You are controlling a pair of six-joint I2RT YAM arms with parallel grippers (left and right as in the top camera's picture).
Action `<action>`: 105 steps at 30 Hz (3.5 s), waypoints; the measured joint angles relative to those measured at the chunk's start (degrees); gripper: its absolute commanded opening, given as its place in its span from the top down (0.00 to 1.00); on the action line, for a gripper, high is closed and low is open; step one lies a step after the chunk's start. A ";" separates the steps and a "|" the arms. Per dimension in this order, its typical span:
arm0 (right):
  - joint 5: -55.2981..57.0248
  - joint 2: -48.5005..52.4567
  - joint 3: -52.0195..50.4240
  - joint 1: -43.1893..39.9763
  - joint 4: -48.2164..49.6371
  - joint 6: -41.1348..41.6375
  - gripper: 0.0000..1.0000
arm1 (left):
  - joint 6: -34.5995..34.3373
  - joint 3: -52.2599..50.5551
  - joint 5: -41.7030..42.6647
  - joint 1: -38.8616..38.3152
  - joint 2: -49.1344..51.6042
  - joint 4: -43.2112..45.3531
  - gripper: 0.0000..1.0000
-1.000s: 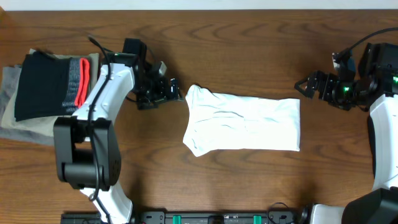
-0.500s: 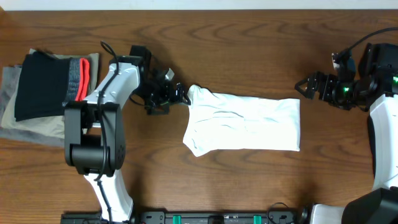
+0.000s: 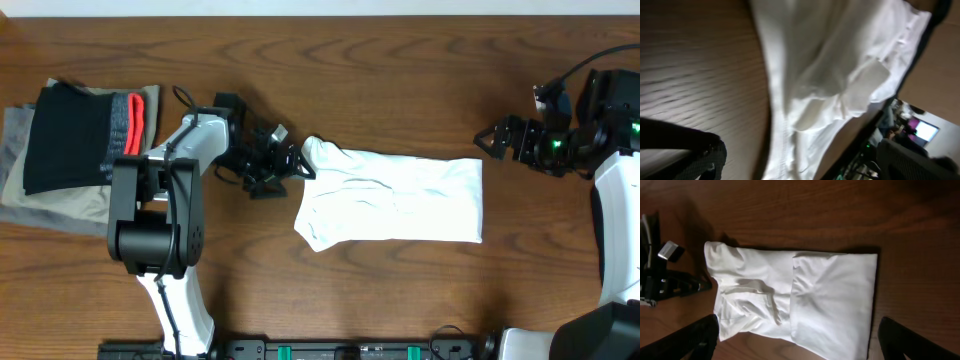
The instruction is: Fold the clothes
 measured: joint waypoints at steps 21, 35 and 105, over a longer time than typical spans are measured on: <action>0.02 0.00 0.00 0.00 -1.09 -0.02 0.01 | -7.80 -2.49 4.87 -11.98 -0.04 10.32 0.09; 0.02 0.00 0.00 0.02 -1.95 -0.20 0.01 | -9.68 -3.43 -0.74 -11.82 0.33 10.64 0.94; 0.13 0.00 0.00 0.02 -3.76 -0.68 0.02 | 9.88 -2.16 -5.35 -6.36 -3.89 -2.93 0.12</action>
